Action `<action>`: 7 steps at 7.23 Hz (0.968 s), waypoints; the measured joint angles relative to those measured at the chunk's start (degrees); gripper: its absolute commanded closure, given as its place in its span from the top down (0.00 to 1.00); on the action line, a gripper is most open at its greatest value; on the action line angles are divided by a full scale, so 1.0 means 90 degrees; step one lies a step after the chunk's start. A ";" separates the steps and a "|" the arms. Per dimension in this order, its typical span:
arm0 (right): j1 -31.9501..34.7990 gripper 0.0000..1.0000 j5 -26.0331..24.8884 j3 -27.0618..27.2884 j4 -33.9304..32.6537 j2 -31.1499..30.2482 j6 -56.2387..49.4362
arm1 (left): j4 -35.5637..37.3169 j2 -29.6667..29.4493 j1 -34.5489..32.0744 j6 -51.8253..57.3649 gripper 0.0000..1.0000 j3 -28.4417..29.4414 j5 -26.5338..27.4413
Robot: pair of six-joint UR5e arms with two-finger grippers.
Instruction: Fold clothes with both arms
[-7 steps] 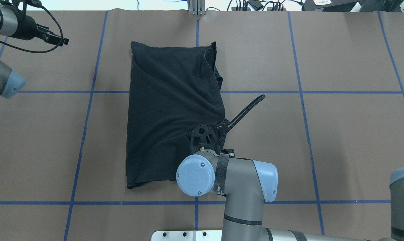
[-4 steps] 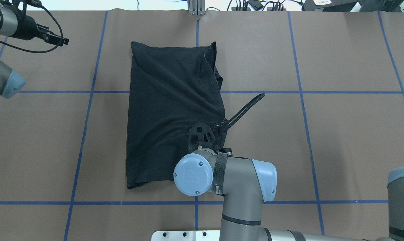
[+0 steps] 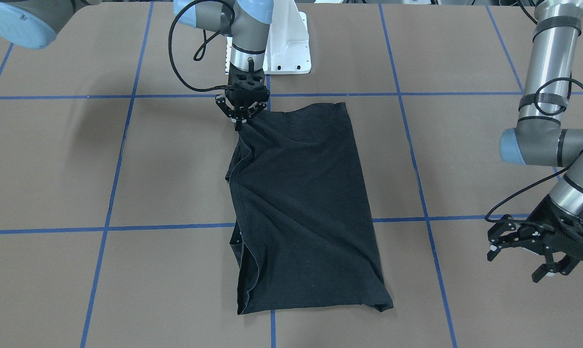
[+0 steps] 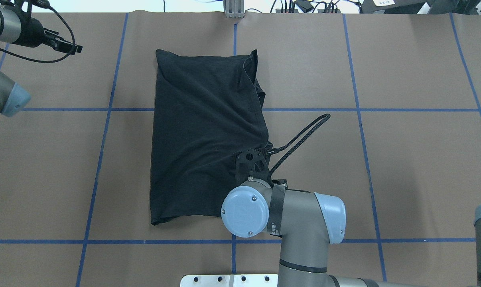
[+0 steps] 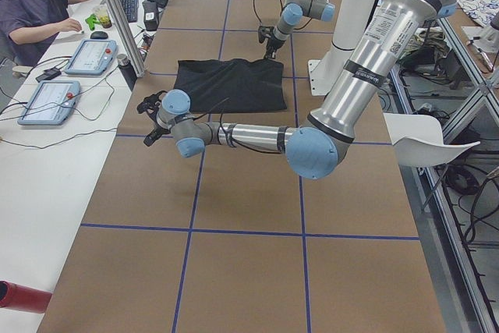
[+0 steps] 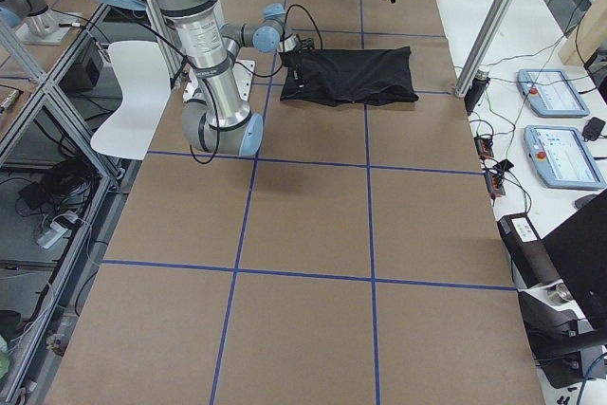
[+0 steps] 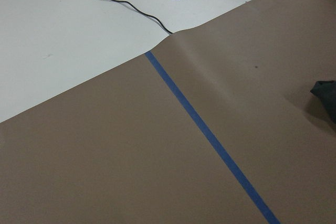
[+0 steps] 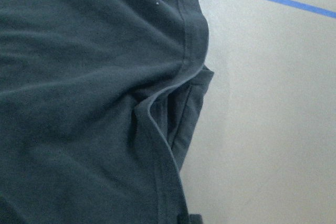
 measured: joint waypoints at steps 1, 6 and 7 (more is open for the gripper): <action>-0.0109 0.00 -0.0002 0.0128 -0.0011 -0.0200 0.0081 | 0.0000 -0.0001 0.0000 -0.0001 1.00 0.0000 0.0000; -0.0282 1.00 -0.0127 0.0267 0.0020 -0.0226 0.0611 | 0.0000 -0.0002 0.0006 -0.0004 1.00 0.0000 0.0000; 0.0056 1.00 -0.0037 0.0277 0.0044 -0.0067 0.0458 | 0.0000 -0.0002 0.0008 -0.0008 1.00 0.0000 0.0000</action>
